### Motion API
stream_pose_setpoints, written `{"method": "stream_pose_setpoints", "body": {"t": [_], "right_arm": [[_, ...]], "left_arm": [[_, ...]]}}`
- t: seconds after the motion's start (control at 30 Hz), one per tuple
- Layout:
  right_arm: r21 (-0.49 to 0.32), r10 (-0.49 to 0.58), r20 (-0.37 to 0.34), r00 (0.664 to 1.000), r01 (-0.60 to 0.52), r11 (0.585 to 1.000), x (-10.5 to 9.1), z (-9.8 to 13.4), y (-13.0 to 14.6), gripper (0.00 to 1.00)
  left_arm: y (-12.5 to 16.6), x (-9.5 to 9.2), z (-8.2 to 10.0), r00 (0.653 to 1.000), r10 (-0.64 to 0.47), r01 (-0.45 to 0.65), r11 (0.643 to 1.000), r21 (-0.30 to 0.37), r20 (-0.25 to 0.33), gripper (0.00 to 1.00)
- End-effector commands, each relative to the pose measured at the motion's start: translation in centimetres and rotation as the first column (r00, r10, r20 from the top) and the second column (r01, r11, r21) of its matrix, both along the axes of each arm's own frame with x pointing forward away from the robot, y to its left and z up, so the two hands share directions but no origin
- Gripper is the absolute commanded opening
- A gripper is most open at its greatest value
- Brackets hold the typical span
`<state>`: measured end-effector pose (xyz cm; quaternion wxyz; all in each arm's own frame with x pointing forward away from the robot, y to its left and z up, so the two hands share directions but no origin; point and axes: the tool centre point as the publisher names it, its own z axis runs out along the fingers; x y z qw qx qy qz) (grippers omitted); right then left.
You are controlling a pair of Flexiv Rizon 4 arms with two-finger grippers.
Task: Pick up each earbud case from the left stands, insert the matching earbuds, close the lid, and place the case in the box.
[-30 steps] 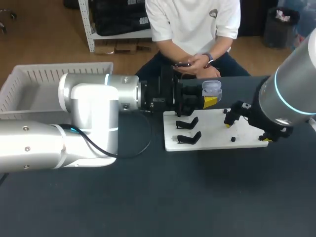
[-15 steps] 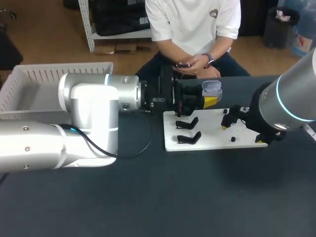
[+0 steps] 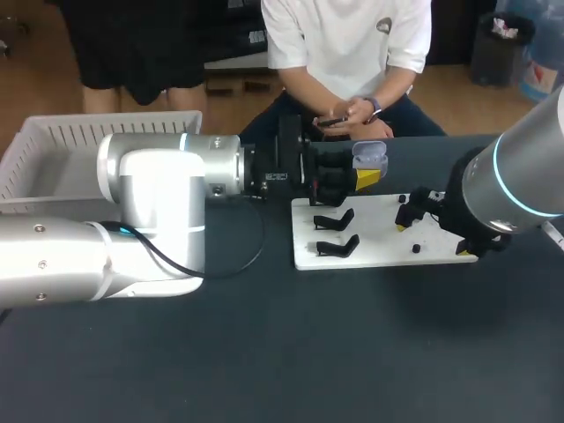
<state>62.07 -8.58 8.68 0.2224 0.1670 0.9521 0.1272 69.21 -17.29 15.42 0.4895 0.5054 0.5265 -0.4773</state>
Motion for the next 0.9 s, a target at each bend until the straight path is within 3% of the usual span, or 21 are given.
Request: {"method": "stream_pose_setpoints", "body": {"t": [0.03, 0.4, 0.8, 0.83, 0.87, 0.9], "right_arm": [[0.007, 0.003, -0.005, 1.0, -0.003, 1.0, 1.0, -0.6, 0.0, 1.0], [0.019, 0.065, -0.062, 0.996, -0.064, 0.998, 4.0, -2.0, -0.6, 1.0], [0.016, 0.101, -0.1, 0.99, -0.1, 0.995, 6.0, -3.2, 0.2, 1.0], [0.014, 0.104, -0.102, 0.989, -0.103, 0.995, 6.2, -3.3, 0.2, 0.94], [0.009, 0.109, -0.109, 0.988, -0.109, 0.994, 6.3, -3.4, 0.3, 0.82], [0.008, 0.112, -0.112, 0.987, -0.111, 0.994, 6.4, -3.5, 0.3, 0.78]], "left_arm": [[1.4, -0.8, 0.4, 1.0, 0.024, -0.024, 1.0, -0.001, 0.005, 0.0], [3.2, -1.1, 1.4, 0.999, 0.006, -0.006, 1.0, 0.018, 0.042, 0.0], [3.8, -1.2, 1.8, 0.999, 0.002, -0.002, 1.0, 0.012, 0.052, 0.0], [3.8, -1.2, 1.8, 0.999, 0.002, -0.002, 1.0, 0.012, 0.052, 0.0], [3.8, -1.2, 1.8, 0.999, 0.002, -0.002, 1.0, 0.012, 0.052, 0.0], [3.8, -1.2, 1.8, 0.999, 0.002, -0.002, 1.0, 0.012, 0.052, 0.0]]}}
